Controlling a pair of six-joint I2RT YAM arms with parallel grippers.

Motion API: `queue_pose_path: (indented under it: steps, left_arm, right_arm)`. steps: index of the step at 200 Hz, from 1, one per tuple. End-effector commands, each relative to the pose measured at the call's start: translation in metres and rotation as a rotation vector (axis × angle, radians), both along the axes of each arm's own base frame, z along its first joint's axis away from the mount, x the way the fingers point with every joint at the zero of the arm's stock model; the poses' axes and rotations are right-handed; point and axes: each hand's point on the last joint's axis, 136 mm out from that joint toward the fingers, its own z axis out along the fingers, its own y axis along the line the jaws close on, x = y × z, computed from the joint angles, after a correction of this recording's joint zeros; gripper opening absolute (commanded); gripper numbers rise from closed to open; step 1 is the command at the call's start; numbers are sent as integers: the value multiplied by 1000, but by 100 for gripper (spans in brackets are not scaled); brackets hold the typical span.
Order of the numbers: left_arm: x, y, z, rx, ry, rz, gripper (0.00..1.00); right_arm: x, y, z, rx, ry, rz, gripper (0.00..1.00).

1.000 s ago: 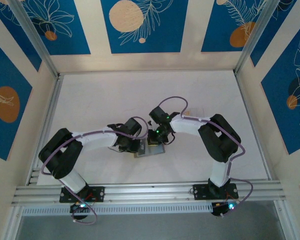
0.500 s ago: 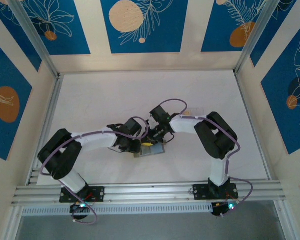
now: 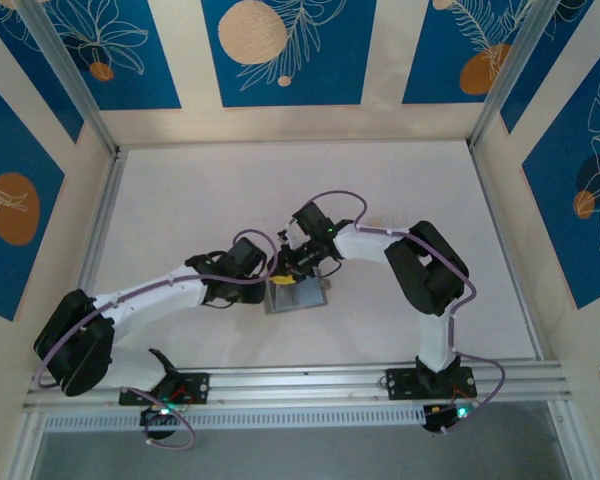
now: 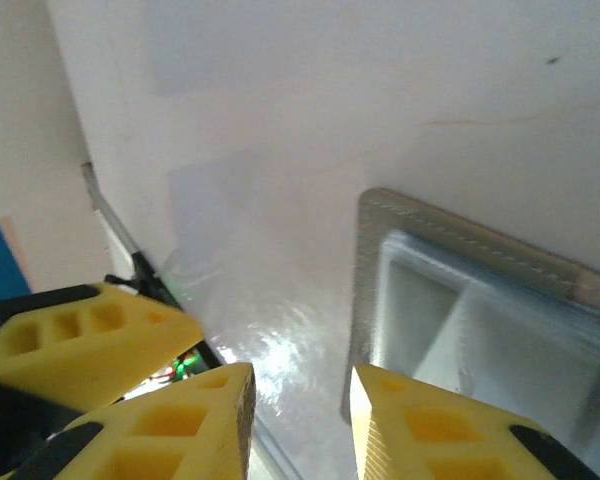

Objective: Put the credit cards into the card holder

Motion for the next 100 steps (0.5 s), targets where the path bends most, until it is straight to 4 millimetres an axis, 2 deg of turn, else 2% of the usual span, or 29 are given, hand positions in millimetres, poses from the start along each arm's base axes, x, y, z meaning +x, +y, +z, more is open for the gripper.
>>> queue_pose_path:
  steps: [1,11,28,38,51,75,86,100]
  left_arm:
    - [4,-10,10,-26,-8,-25,31]
    - [7,-14,16,-30,-22,-36,31]
    - [12,-22,28,-35,-43,-52,30]
    - [15,-28,33,-43,-55,-70,30]
    - [18,-38,35,-55,-49,-98,30]
    - [26,-62,23,-73,0,-146,26]
    - [29,-67,12,-64,22,-148,26]
    - [30,-68,-4,-41,47,-149,25]
  right_arm:
    - [5,-10,39,85,-10,-10,34]
    - [11,-22,46,62,-40,-36,35]
    - [27,-53,54,-30,-109,-121,35]
    - [38,-78,55,-108,-145,-190,35]
    - [51,-121,50,-288,-187,-279,33]
    - [71,-204,38,-604,-208,-421,27]
    - [76,-230,37,-702,-227,-455,28]
    - [83,-251,34,-772,-228,-482,31]
